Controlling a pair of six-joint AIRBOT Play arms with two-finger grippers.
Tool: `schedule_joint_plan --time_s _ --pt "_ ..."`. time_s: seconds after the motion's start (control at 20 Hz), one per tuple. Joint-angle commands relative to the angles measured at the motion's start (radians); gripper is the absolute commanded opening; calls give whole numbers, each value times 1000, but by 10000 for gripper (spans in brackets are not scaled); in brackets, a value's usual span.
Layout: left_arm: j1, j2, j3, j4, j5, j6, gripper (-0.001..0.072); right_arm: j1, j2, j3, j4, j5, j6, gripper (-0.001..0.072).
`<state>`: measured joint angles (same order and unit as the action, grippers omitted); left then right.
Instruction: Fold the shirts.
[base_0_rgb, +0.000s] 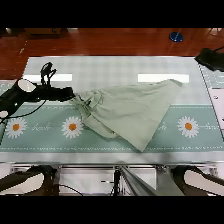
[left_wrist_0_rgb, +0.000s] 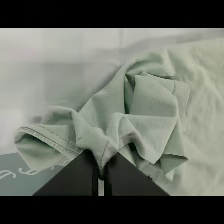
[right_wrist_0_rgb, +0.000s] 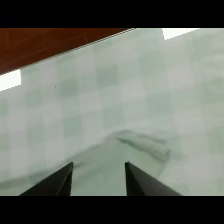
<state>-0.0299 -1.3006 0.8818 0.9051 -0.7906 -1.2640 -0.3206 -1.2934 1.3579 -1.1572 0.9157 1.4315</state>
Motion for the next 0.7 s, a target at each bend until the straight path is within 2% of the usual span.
schedule_joint_plan --time_s 0.0,0.1,0.2,0.4,0.65 --pt "-1 3 1 1 -42 33 34 -97 97 86 -130 455 -79 420" --pt "-2 3 1 1 -62 65 35 -138 121 55 -138 630 -58 468" --pt "-2 3 1 1 -69 68 34 -138 142 -33 -123 728 -56 470" --pt "-2 3 0 1 -86 68 35 -138 223 -322 -2 747 -97 470" --pt "-2 3 0 1 -86 76 35 -138 249 -610 131 690 -136 472"
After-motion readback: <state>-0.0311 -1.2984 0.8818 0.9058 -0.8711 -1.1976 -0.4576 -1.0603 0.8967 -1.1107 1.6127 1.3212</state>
